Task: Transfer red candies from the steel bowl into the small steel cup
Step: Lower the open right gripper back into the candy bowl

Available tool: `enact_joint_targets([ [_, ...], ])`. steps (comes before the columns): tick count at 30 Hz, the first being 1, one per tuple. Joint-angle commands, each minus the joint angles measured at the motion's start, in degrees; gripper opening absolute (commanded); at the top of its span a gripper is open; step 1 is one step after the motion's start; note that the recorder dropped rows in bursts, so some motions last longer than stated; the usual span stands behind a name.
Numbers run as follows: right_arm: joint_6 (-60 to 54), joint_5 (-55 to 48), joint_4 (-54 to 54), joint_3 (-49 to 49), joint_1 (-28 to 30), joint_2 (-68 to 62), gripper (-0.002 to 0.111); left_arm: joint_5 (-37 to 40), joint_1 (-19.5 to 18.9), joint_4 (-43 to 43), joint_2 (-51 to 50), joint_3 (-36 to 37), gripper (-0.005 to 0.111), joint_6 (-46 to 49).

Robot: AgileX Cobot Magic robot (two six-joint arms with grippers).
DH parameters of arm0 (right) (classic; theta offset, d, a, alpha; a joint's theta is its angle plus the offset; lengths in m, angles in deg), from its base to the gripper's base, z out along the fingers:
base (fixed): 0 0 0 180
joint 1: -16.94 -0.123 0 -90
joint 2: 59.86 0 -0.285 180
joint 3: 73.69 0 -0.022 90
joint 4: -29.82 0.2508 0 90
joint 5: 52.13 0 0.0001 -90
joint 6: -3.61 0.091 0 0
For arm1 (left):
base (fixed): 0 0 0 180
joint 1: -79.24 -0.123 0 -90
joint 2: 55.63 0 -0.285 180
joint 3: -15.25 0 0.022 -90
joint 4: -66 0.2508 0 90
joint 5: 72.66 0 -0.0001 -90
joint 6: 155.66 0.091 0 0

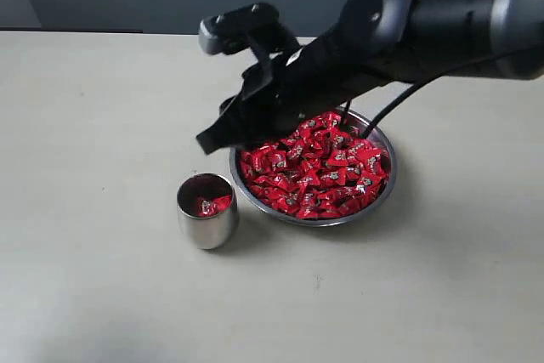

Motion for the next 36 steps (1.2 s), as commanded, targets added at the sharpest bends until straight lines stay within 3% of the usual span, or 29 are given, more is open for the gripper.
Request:
enact_joint_targets([
  [1,4.67,0.53,-5.01,-0.21,7.35,4.49,0.031,-0.55,0.28,0.11,0.27,0.11,0.0,-0.11],
  [9,10.0,-4.66,-7.7,-0.21,17.03,3.42,0.031,-0.55,0.28,0.11,0.27,0.11,0.0,-0.11],
  [17,9.68,-1.32,-7.76,-0.48,13.42,-5.86,0.031,-0.55,0.28,0.11,0.27,0.11,0.0,-0.11],
  [23,9.66,-6.48,-11.29,-7.56,11.3,-13.59,0.031,-0.55,0.28,0.11,0.27,0.11,0.0,-0.11],
  [36,17.76,-11.92,-28.84,-12.21,10.08,-19.14,0.031,-0.55,0.28,0.11,0.27,0.11,0.0,-0.11],
])
